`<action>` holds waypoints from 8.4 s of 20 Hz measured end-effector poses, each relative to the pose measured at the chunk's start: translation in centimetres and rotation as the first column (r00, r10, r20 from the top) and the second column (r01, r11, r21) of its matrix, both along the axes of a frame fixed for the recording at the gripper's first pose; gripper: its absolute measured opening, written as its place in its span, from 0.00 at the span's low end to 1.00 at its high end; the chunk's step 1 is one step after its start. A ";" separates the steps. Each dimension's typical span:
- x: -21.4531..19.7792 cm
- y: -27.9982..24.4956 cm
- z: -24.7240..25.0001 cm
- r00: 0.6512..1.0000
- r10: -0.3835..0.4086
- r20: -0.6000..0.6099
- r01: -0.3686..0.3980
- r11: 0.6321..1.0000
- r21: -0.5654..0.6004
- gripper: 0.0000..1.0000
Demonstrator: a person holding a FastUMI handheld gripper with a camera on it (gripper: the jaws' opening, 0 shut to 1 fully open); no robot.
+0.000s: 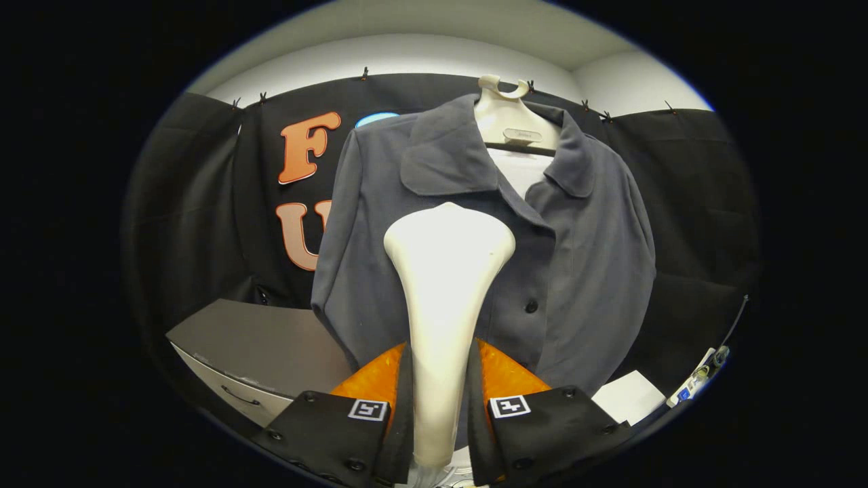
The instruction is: Iron the clothes twice with a garment steamer, once on the left side and once on the right side.
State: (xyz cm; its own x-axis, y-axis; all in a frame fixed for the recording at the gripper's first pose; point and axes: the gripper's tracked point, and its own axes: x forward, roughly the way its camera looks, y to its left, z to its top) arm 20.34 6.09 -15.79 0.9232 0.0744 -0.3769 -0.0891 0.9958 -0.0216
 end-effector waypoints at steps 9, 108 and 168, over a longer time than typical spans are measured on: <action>-2.8 -0.1 -6.2 0.996 -0.006 -0.084 0.005 1.000 -0.005 0.41; 1.4 -20.2 -5.4 0.991 0.014 -0.135 -0.018 0.999 -0.030 0.41; -4.6 -17.6 -10.3 0.960 -0.070 -0.270 0.076 0.997 0.012 0.41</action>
